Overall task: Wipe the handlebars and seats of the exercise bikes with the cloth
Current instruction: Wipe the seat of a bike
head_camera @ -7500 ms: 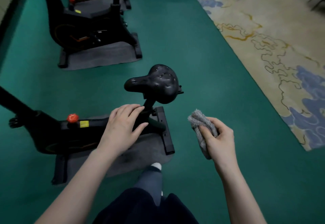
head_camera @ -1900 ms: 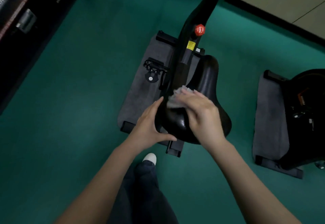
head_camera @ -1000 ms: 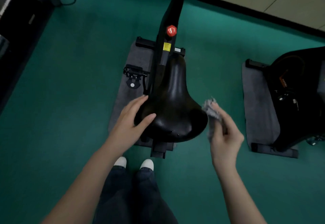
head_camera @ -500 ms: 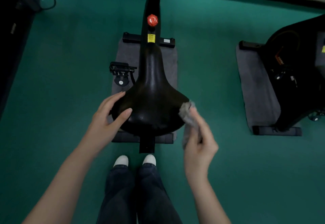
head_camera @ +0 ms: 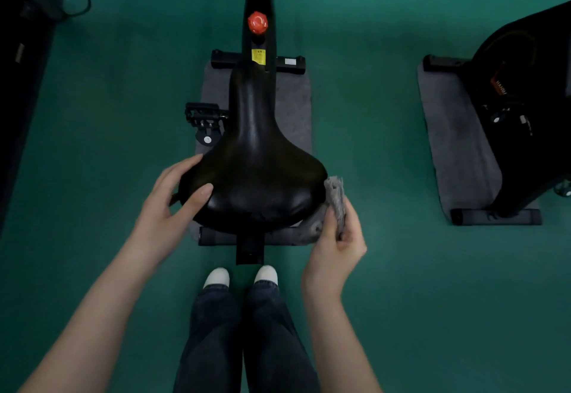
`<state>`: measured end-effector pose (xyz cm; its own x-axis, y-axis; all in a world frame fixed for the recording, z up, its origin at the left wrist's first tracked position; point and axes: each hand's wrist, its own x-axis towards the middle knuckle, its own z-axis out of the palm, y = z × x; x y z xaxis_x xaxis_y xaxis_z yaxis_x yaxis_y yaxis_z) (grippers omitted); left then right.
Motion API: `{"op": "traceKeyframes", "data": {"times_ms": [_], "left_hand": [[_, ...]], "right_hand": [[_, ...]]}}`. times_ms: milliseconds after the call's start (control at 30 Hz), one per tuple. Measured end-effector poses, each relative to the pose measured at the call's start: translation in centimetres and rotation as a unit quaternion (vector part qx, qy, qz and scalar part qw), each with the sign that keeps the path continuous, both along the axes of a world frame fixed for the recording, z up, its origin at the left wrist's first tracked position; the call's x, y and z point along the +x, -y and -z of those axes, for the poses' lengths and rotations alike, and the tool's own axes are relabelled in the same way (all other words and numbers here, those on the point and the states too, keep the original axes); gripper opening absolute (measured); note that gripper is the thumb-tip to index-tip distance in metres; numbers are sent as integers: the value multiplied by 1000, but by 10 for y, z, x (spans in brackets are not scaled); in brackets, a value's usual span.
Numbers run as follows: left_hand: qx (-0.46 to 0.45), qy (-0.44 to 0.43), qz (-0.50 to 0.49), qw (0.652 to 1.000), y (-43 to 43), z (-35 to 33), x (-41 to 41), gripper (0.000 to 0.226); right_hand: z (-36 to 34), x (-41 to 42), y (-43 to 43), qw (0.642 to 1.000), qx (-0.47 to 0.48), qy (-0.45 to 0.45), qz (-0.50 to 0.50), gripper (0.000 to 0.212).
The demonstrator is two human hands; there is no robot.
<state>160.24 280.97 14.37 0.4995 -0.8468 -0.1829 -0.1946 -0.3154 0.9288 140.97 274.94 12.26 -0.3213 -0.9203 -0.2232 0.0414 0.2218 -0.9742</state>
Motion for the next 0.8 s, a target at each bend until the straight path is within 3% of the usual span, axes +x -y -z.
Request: {"op": "traceKeyframes", "data": {"times_ms": [233, 533, 800], "left_hand": [[4, -7, -4, 1000, 0, -2, 0, 43], [-7, 2, 30, 1000, 1, 3, 10, 38], [-2, -8, 76, 997, 2, 2, 18, 53]], "right_hand": [[-3, 0, 30, 999, -3, -10, 35, 29], [-14, 34, -30, 991, -97, -85, 46, 39], [-15, 74, -46, 970, -120, -146, 150, 35]]}}
